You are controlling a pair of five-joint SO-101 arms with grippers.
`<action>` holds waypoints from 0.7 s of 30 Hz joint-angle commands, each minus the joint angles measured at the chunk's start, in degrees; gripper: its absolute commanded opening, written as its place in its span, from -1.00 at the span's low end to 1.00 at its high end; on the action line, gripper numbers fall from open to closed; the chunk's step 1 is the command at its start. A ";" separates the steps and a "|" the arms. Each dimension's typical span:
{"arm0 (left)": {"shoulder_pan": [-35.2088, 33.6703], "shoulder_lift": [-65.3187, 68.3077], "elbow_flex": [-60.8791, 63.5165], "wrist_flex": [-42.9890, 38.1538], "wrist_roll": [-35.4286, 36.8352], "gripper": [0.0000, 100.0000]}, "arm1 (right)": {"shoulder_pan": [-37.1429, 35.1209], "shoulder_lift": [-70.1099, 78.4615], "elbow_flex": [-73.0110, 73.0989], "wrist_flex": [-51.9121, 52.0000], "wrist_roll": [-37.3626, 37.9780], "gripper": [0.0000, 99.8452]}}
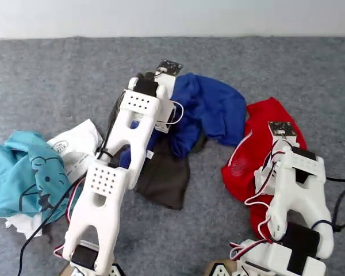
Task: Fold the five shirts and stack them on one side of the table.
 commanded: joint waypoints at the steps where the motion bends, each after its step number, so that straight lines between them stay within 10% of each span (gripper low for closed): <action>1: -4.04 1.49 -6.11 3.25 0.09 -0.97 | -1.71 0.48 1.14 -1.98 -0.62 -0.98; 21: -33.41 -68.13 29.05 3.25 -0.62 -0.97 | -3.03 0.48 1.67 -3.21 -2.11 -0.98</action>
